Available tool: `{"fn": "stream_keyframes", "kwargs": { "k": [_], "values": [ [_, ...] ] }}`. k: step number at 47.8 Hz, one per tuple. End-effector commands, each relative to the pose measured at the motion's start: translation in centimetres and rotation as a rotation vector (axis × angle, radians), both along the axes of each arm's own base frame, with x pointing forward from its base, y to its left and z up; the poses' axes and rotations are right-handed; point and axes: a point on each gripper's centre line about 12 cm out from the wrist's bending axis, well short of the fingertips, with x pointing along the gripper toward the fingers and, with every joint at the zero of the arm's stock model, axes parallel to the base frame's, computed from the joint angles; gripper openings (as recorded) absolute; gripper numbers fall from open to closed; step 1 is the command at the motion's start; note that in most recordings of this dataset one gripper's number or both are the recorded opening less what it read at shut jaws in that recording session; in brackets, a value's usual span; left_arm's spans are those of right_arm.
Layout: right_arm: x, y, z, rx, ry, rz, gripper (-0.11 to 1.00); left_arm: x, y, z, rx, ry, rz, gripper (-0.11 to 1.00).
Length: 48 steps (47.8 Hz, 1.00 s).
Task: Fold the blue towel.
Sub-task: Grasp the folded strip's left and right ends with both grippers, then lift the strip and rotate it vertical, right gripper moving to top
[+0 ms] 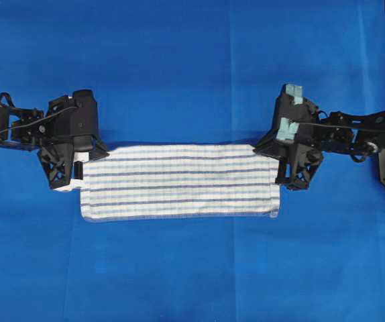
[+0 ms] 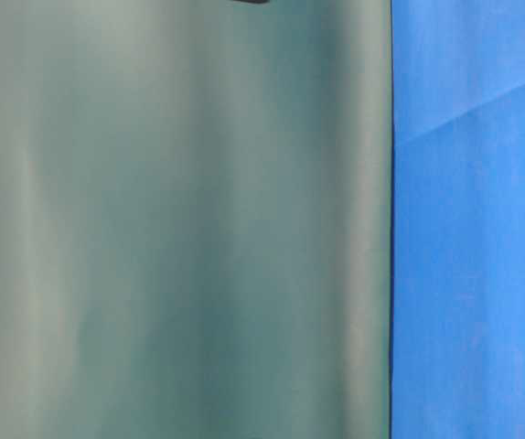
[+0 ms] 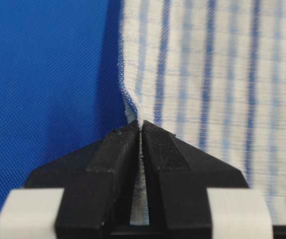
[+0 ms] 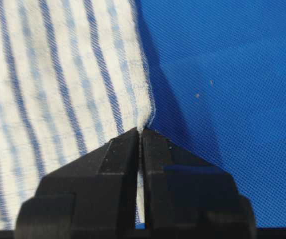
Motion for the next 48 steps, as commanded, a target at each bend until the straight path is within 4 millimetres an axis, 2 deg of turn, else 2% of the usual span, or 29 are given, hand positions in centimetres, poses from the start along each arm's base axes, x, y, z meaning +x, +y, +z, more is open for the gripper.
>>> {"fn": "stream_keyframes", "kwargs": {
  "k": [1, 8, 13, 28, 34, 48],
  "values": [
    [0.4, 0.1, 2.3, 0.010, -0.064, 0.011, 0.01, 0.7, -0.5, 2.7, -0.004, -0.061, -0.016, 0.02],
    [-0.2, 0.5, 4.4, 0.032, -0.101, 0.035, 0.01, 0.6, -1.3, 5.7, -0.008, -0.121, -0.044, 0.02],
    [-0.7, 0.8, 5.7, 0.048, -0.121, 0.052, 0.01, 0.2, -1.9, 7.0, -0.011, -0.153, -0.064, 0.02],
    [-0.5, 0.6, 6.4, 0.046, -0.137, 0.052, 0.01, 0.6, -2.3, 7.6, -0.099, -0.175, 0.011, 0.02],
    [0.0, -1.2, 7.2, 0.019, -0.156, 0.011, 0.01, 1.8, -3.2, 8.2, -0.148, -0.217, 0.026, 0.02],
    [0.9, -7.3, 9.0, -0.101, -0.171, -0.100, 0.01, 6.0, -5.4, 9.9, -0.220, -0.322, 0.018, 0.02]
  ]
}}
